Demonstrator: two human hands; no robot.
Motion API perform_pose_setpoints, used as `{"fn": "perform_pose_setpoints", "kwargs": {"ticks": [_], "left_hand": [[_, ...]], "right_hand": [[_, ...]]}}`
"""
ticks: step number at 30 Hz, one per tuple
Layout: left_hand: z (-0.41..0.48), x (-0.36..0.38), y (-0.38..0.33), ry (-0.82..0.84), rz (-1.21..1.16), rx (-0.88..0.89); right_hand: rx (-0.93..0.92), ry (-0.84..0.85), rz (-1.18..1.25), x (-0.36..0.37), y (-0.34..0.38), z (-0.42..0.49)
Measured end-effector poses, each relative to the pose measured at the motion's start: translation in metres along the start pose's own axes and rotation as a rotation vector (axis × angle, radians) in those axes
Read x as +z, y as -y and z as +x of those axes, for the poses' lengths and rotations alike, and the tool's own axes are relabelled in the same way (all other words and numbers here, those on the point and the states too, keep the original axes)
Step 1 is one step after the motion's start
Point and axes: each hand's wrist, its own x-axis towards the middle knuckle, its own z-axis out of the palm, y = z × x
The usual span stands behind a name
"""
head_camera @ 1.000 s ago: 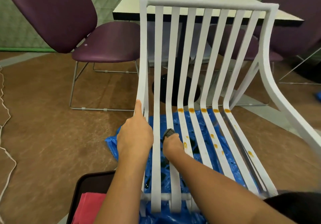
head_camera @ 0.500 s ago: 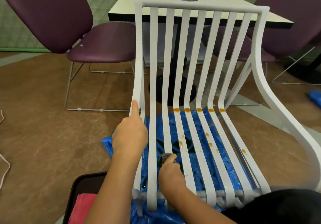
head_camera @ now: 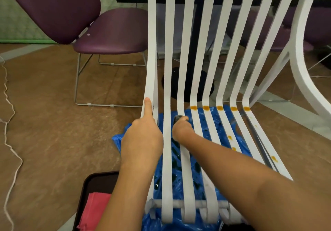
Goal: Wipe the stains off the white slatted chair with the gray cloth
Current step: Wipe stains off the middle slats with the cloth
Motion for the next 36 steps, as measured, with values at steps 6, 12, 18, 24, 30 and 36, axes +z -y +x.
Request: {"fn": "perform_pose_setpoints", "kwargs": {"ticks": [6, 12, 18, 24, 30, 36], "left_hand": [[0.0, -0.001, -0.001, -0.006, -0.002, -0.012], [-0.001, 0.002, -0.004, -0.018, 0.018, -0.026], [0.001, 0.004, -0.003, -0.003, -0.011, -0.031], [0.002, 0.002, -0.006, 0.01, -0.007, -0.065], [-0.003, -0.001, -0.007, -0.007, -0.05, -0.052], [-0.003, -0.001, -0.008, -0.011, -0.05, -0.053]], "right_hand": [[-0.081, -0.011, -0.098, 0.012, 0.011, 0.068], [-0.115, -0.118, 0.015, -0.012, 0.041, 0.08], [0.058, -0.12, 0.615, -0.023, 0.045, 0.081], [-0.029, -0.156, 0.493, -0.016, 0.033, 0.067], [-0.127, -0.161, 0.225, -0.005, 0.005, 0.036], [-0.111, -0.12, 0.057, 0.008, -0.019, -0.011]]}}
